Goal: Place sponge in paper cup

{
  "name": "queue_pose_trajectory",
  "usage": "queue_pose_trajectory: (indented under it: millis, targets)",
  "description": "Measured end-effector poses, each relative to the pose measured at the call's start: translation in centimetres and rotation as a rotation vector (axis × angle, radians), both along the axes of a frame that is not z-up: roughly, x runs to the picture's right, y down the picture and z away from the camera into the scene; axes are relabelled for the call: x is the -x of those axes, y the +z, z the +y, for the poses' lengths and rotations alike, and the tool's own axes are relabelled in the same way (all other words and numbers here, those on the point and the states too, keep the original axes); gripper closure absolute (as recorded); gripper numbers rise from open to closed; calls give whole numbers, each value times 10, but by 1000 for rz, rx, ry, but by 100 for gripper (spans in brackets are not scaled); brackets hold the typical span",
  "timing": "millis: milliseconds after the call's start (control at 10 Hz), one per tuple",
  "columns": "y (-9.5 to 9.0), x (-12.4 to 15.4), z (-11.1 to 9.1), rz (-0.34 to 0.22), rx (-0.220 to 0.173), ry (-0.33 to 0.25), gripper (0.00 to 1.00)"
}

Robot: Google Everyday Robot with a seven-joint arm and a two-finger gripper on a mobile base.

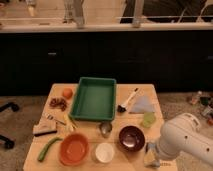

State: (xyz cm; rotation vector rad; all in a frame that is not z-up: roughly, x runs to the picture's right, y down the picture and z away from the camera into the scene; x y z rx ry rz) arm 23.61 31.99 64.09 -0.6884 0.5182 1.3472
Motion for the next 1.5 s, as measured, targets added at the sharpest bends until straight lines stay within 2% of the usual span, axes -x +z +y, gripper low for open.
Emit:
queue_pose_trajectory:
  millis: [300,600,800,1100,1500]
  targets:
    - [-1,-1,2,5,-1,12,20]
    - [5,3,22,128,-1,165,20]
    - [12,4,32,170,-4,203,20]
    - [30,8,44,198,-19,208,20]
    - [52,7,52,193,-19,210,20]
